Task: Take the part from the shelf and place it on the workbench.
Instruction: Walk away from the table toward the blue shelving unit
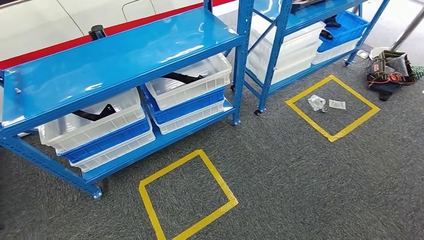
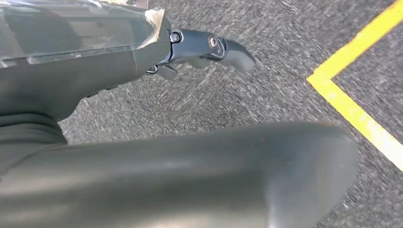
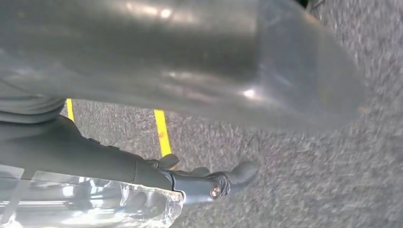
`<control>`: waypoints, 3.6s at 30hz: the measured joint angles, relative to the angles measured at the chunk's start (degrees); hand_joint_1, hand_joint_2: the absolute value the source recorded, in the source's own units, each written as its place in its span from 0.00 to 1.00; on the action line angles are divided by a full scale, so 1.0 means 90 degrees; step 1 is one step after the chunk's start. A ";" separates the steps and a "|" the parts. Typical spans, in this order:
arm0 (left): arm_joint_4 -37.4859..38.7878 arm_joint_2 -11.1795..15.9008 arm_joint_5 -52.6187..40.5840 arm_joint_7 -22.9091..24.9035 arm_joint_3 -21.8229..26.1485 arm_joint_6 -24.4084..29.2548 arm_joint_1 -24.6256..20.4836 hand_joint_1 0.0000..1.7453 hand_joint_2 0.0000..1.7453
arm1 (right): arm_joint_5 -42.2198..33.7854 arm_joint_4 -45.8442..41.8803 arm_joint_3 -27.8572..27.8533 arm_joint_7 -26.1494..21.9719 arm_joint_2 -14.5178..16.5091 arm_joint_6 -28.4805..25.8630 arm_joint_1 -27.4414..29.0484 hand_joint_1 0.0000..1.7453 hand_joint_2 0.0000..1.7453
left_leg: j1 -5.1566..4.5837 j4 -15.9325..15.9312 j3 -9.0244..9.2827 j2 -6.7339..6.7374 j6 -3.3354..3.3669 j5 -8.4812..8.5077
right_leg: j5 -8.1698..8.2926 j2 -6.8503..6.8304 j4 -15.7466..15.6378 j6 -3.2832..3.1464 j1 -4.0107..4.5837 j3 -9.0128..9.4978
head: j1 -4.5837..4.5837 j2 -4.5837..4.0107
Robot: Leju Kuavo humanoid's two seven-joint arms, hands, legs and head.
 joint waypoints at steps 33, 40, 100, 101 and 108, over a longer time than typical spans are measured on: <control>-0.0003 -0.0041 -0.0213 -0.0008 0.0122 -0.0007 0.0030 0.00 0.00 | 0.0212 -0.0172 -0.0342 -0.0054 0.0050 0.0079 0.0104 0.00 0.00 | 0.0103 -0.0148 0.0050 -0.0226 0.0042 0.0143 | -0.0216 0.0293 0.0179 0.0079 -0.0023 0.0045 | 0.0022 0.0000; -0.0005 -0.0049 -0.0341 0.0061 0.0121 -0.0087 0.0000 0.00 0.00 | 0.0072 -0.0050 -0.0526 -0.0373 -0.0023 -0.0170 0.0144 0.00 0.00 | 0.0150 -0.0168 0.0086 -0.0823 0.0062 0.0167 | -0.0405 0.0925 0.1216 0.0248 -0.0092 -0.0634 | 0.0070 0.0000; -0.0010 0.0071 -0.0352 0.0072 0.0120 -0.0240 -0.0100 0.00 0.00 | -0.0294 0.0557 -0.0879 -0.0828 -0.0121 -0.0471 -0.0097 0.00 0.00 | 0.0094 -0.0287 0.0175 -0.0387 0.0165 0.0161 | -0.0474 0.0895 0.1210 0.0057 -0.0089 -0.0658 | 0.0041 0.0000; -0.0010 0.0068 -0.0356 0.0072 0.0119 -0.0245 -0.0097 0.00 0.00 | -0.0301 0.0570 -0.0892 -0.0831 -0.0129 -0.0471 -0.0093 0.00 0.00 | 0.0096 -0.0285 0.0173 -0.0388 0.0162 0.0158 | -0.0576 0.0904 0.1549 0.0066 -0.0098 -0.0841 | 0.0049 0.0000; -0.0010 0.0079 -0.0381 0.0073 0.0118 -0.0268 -0.0092 0.00 0.00 | -0.0352 0.0628 -0.0962 -0.0886 -0.0161 -0.0486 -0.0103 0.00 0.00 | 0.0151 -0.0114 0.0188 -0.0321 -0.0086 0.0007 | 0.0167 0.0785 0.0040 0.0338 -0.0193 -0.0210 | 0.0066 0.0000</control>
